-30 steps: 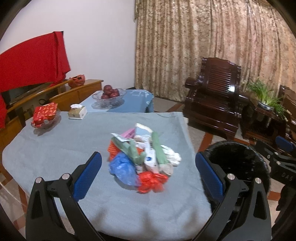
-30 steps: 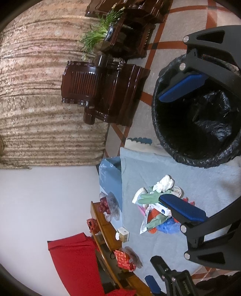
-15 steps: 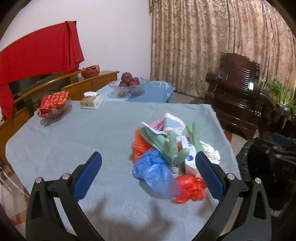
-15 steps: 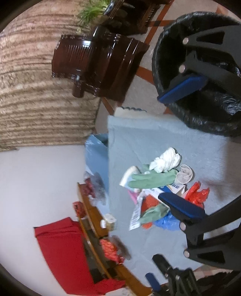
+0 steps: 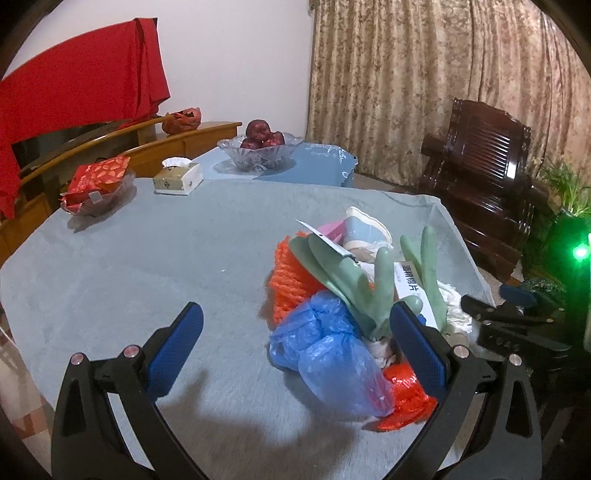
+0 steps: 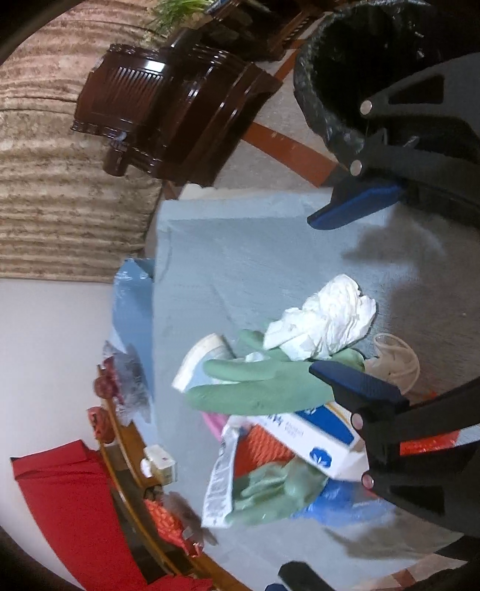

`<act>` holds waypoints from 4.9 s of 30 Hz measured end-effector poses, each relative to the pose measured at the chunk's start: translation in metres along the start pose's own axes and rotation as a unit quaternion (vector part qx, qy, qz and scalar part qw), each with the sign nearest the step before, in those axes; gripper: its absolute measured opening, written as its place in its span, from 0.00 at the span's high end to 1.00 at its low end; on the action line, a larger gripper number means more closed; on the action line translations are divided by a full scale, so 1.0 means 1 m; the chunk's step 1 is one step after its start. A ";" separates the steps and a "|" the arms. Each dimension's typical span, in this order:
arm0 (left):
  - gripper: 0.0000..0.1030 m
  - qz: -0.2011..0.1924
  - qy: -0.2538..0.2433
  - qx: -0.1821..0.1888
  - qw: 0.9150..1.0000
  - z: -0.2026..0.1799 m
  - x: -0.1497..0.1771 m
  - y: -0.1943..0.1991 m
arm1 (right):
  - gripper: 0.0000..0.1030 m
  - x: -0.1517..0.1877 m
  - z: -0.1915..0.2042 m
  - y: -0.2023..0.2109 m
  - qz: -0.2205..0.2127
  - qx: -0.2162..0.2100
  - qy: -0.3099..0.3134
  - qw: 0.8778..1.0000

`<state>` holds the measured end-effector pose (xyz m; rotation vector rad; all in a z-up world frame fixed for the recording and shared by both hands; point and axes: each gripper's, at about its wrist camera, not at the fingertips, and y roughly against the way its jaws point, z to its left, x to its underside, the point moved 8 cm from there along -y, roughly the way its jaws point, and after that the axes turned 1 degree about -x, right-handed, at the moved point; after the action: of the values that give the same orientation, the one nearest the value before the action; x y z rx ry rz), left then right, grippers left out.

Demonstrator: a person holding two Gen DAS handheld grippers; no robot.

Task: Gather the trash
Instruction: 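Reach the right tool to the trash pile and grasp the white tissue, then drop the white tissue into the bin with the right tool while the left tool grasps a green glove, then return the right tool to the pile and grasp the green glove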

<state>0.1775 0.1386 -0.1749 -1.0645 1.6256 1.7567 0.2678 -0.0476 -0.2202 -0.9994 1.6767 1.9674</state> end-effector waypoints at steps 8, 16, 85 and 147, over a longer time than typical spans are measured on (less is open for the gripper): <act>0.05 0.011 0.000 0.007 1.000 0.000 0.006 -0.013 | 0.44 0.012 0.001 -0.031 0.046 -0.010 -0.007 0.999; 0.18 0.022 -0.008 0.025 0.999 -0.013 0.008 -0.019 | 0.73 0.012 0.007 -0.030 0.049 -0.046 -0.001 0.998; 0.96 -0.010 -0.100 0.317 0.943 -0.261 -0.012 0.093 | 0.74 0.051 -0.161 0.186 -0.091 0.074 -0.111 0.987; 0.15 -0.013 -0.028 0.046 0.998 -0.023 -0.016 0.004 | 0.11 0.000 -0.005 0.051 -0.062 -0.024 -0.027 0.997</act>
<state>0.1880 0.1176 -0.1590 -0.9807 1.6338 1.6639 0.2347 -0.0634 -0.1849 -1.0332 1.5073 1.9451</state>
